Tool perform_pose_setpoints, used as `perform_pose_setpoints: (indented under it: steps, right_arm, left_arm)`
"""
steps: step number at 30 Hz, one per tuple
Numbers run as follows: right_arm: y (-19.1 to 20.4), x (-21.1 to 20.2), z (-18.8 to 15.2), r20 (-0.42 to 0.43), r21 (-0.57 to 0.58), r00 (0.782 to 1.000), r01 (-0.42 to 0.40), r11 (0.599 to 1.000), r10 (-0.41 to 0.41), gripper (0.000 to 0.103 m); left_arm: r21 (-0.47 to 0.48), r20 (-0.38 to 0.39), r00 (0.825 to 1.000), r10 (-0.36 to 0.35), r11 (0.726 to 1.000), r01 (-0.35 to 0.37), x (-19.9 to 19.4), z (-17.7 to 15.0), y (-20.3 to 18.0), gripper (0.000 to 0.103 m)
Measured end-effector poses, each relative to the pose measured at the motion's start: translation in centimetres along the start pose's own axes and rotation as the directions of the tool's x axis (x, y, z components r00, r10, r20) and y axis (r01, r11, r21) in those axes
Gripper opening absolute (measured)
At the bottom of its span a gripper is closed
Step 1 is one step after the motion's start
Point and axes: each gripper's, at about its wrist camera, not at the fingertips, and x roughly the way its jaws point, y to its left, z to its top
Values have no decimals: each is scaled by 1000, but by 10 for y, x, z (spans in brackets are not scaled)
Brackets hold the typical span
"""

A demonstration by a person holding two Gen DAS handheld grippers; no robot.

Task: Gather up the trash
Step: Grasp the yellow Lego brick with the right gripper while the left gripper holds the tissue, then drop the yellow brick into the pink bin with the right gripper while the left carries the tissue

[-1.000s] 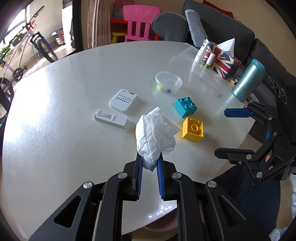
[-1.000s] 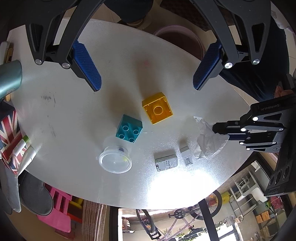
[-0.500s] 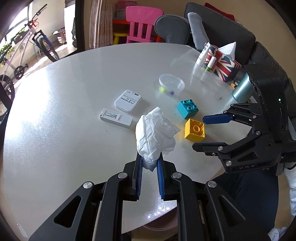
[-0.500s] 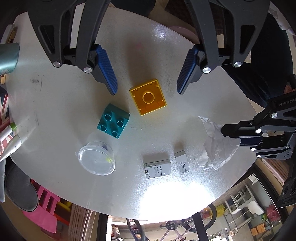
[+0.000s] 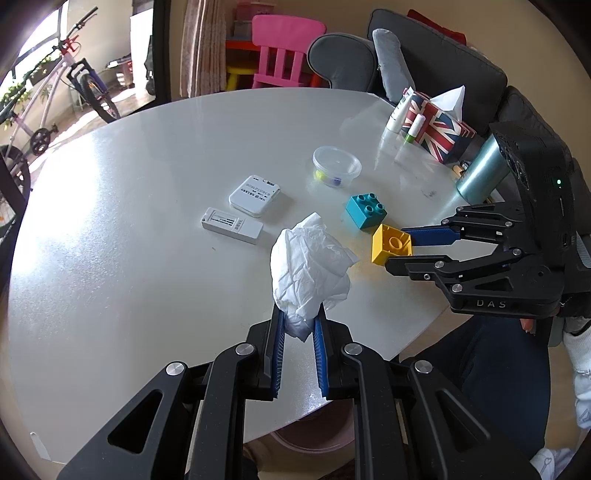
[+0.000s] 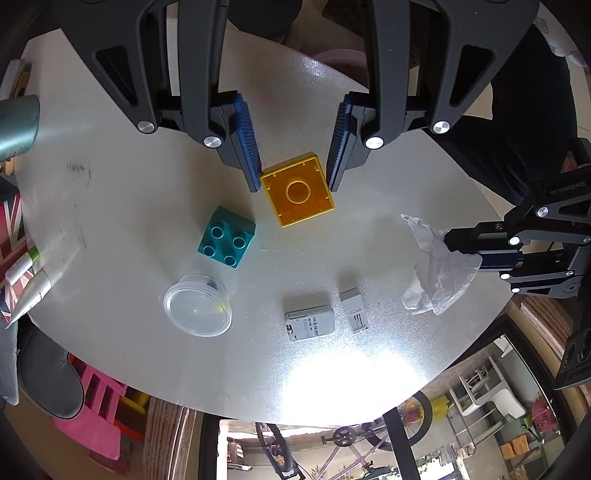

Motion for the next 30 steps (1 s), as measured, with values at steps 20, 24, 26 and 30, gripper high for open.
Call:
perform_pose_setpoints:
  steps: [20,24,26,30]
  right_arm:
    - [48,-83,-35,124,-46,991,-36,998,42,36]
    - [55,-90,-48,124,-48,990,-54,997,60,36]
    - [58,-92,-54,118,-44,990,-69,997,73,36]
    - [64,-89,-68,98,-44,991,-90,995,94,36]
  left_arm:
    - [20,56,998,-12,1000,11,-53,-28,-25,15]
    - [20,53,998,-15,1000,14,-59,-37,-30,15]
    - [14,53,998,-20,1000,19,-62,-44,-31,15]
    - [11,46,999,-21,1000,20,-67,-55,-34,15]
